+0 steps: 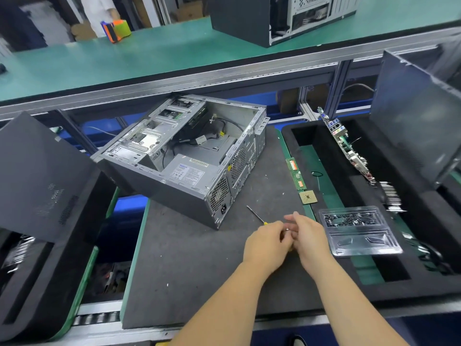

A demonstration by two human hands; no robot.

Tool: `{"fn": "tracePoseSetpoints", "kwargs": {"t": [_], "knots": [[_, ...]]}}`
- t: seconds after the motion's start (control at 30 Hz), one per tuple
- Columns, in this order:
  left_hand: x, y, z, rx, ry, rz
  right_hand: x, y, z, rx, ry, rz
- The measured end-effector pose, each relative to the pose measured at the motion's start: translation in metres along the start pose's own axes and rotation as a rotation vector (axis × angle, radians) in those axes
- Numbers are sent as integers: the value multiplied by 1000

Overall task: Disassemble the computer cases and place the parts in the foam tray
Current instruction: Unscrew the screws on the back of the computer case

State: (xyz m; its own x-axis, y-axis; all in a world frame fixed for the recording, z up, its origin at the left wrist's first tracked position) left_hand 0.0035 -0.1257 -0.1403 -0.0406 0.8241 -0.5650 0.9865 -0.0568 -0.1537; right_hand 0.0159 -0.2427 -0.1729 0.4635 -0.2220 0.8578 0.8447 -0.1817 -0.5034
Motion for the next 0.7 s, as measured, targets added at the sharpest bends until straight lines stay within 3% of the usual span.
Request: {"fn": "tracePoseSetpoints", "kwargs": {"t": [0.13, 0.23, 0.37, 0.53, 0.7], "knots": [[-37, 11, 4, 30, 81, 143, 2, 0, -18, -31, 420, 168], [-43, 17, 4, -6, -133, 121, 15, 6, -46, -103, 555, 157], [-28, 22, -3, -124, -326, -24, 33, 19, -83, -207, 483, 99], [-25, 30, -34, -260, -359, -16, 41, 19, -100, -375, 369, 84], [-31, 44, -117, -479, -349, 70, 32, 23, -75, -297, 241, 64]]}}
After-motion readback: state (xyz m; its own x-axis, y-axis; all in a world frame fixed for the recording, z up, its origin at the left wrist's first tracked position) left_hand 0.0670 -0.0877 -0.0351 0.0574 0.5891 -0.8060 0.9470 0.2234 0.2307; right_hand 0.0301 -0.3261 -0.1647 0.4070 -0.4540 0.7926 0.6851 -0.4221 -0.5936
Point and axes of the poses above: each hand's wrist, its own y-axis towards the middle knuckle, its own z-axis out of the palm, x = y × z, the point moved 7 cm from there along y, towards the middle knuckle, and after that the axes turned 1 degree about x, right-handed, at the moved point
